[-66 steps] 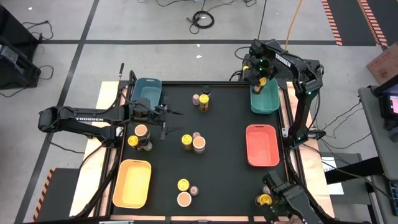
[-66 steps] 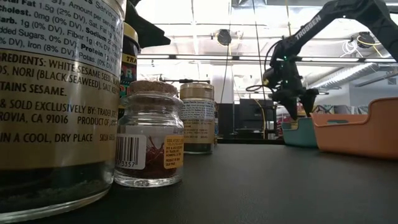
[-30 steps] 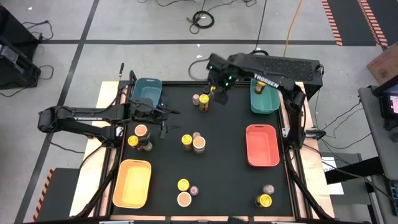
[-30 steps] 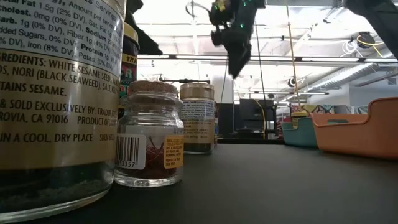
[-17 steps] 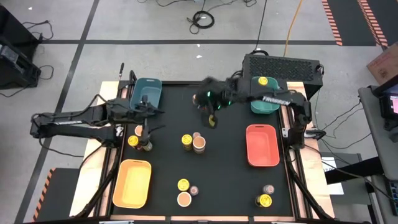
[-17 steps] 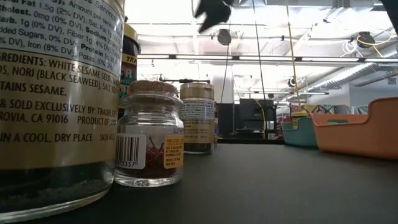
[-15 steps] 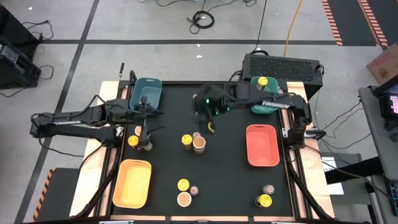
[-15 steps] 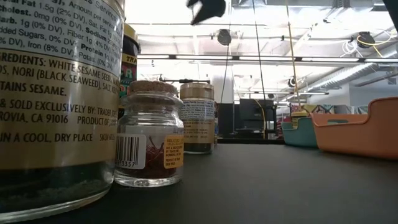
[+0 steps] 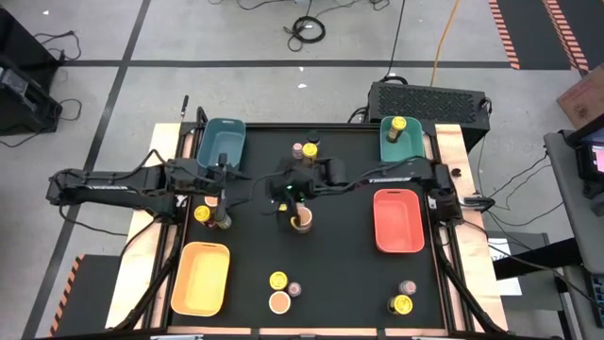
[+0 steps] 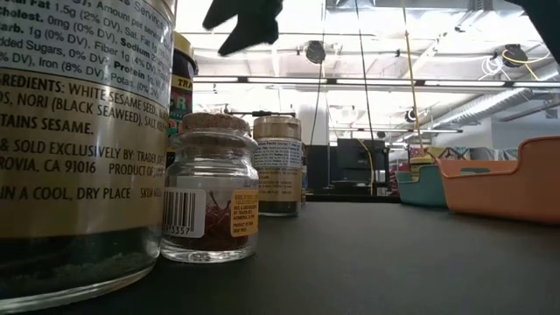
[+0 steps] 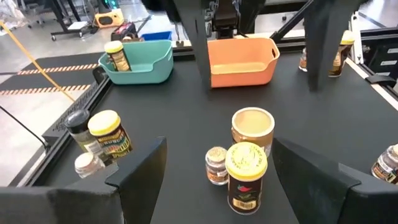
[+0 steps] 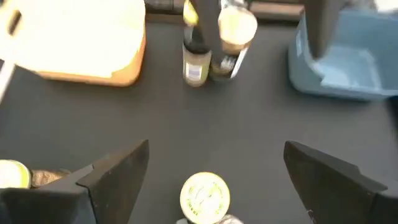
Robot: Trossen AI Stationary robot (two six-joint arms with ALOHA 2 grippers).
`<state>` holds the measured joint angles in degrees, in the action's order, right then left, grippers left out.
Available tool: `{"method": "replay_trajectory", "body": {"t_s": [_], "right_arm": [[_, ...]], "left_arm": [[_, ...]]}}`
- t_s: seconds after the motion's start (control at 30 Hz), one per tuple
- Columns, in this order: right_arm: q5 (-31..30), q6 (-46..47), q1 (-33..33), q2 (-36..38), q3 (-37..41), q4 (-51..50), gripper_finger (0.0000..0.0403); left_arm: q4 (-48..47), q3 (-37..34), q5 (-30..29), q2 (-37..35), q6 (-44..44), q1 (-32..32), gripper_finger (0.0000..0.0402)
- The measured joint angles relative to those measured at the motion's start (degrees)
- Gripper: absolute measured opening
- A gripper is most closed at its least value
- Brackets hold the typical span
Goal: Sort spices by type
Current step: Put the yellow spice bottle into the green bin
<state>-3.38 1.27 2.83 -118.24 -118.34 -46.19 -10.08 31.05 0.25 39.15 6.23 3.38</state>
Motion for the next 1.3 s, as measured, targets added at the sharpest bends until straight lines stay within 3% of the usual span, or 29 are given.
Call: {"method": "replay_trajectory", "body": {"t_s": [0.2, 0.33, 0.6, 1.3], "right_arm": [[0.11, 3.09, 1.53, -2.86, 0.02, 0.39, 0.0366], [0.32, 3.92, 2.01, -3.91, 0.02, 0.92, 0.0366], [-2.35, 5.13, 1.9, -4.47, -0.02, 0.55, 0.0366], [-5.92, 8.91, 1.37, -9.06, -0.07, -5.11, 0.0366]], "left_arm": [[9.27, -7.25, -0.13, -1.15, -2.48, 0.02, 0.029], [10.72, -7.61, -0.55, -4.04, -1.41, 0.13, 0.029], [5.52, -7.61, -0.57, -10.15, -1.38, 0.13, 0.029], [4.54, -7.59, -0.44, -10.53, -1.43, 0.13, 0.029]]}}
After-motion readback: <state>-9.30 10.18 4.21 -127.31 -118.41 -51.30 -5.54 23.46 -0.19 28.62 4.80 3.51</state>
